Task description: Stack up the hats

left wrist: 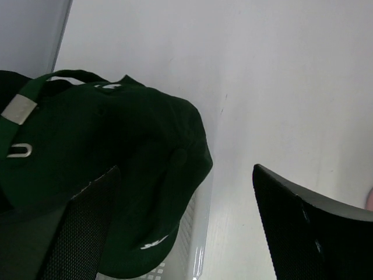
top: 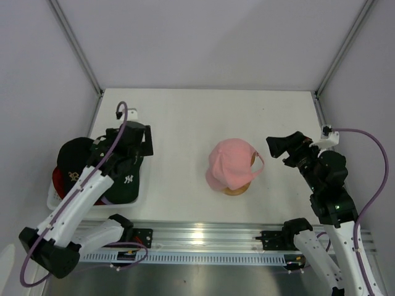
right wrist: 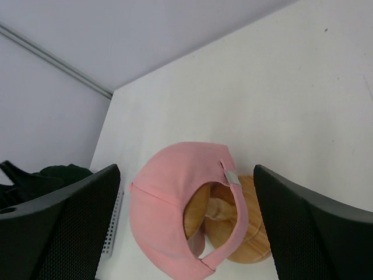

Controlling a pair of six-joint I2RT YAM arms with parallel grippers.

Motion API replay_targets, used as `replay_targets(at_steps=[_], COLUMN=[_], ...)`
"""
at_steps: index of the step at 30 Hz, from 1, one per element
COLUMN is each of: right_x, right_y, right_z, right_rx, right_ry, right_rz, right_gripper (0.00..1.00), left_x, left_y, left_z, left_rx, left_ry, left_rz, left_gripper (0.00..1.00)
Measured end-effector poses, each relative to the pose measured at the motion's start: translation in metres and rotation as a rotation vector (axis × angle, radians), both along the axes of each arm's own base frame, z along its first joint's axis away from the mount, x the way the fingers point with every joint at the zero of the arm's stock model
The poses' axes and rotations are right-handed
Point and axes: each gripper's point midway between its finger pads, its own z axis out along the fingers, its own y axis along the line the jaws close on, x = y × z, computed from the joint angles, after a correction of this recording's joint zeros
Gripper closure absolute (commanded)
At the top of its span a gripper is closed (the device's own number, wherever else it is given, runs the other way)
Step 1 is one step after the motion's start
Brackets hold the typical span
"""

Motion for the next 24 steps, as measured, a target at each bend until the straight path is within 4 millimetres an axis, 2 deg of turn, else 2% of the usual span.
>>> replay_targets(at_steps=[4, 6, 8, 9, 10, 12, 13, 14, 16, 18, 20, 24], right_x=[0.003, 0.006, 0.007, 0.009, 0.009, 0.01, 0.01, 0.01, 0.01, 0.01, 0.013, 0.021], right_y=[-0.002, -0.001, -0.001, -0.001, -0.001, -0.002, -0.003, -0.004, -0.005, -0.006, -0.007, -0.008], right_z=[0.021, 0.021, 0.018, 0.015, 0.014, 0.012, 0.012, 0.011, 0.012, 0.012, 0.01, 0.002], right_rx=[-0.035, -0.047, -0.058, -0.063, -0.068, -0.077, -0.081, -0.084, -0.089, -0.093, -0.096, -0.108], right_ry=[-0.037, -0.035, -0.022, -0.014, -0.009, -0.006, -0.005, -0.005, -0.009, -0.009, -0.002, 0.033], right_rz=[0.001, 0.002, 0.004, 0.004, 0.004, 0.0, -0.002, -0.005, -0.011, -0.015, -0.025, -0.04], right_gripper=[0.01, 0.0, 0.01, 0.01, 0.0, 0.0, 0.0, 0.0, 0.0, 0.01, 0.01, 0.0], left_x=[0.004, 0.004, 0.005, 0.006, 0.007, 0.008, 0.009, 0.009, 0.008, 0.007, 0.006, 0.003], left_y=[0.001, 0.005, 0.009, 0.011, 0.014, 0.019, 0.021, 0.023, 0.025, 0.026, 0.024, 0.01], left_z=[-0.029, -0.037, -0.043, -0.046, -0.05, -0.055, -0.056, -0.056, -0.052, -0.045, -0.03, 0.023], left_rx=[0.086, 0.121, 0.148, 0.163, 0.174, 0.19, 0.197, 0.199, 0.211, 0.211, 0.196, 0.114], left_ry=[0.127, 0.161, 0.188, 0.205, 0.22, 0.241, 0.247, 0.247, 0.244, 0.234, 0.214, 0.114], left_rz=[0.001, 0.015, 0.033, 0.044, 0.055, 0.076, 0.085, 0.091, 0.089, 0.083, 0.062, -0.056], left_gripper=[0.06, 0.09, 0.18, 0.23, 0.38, 0.54, 0.72, 0.81, 0.99, 0.99, 0.99, 0.99])
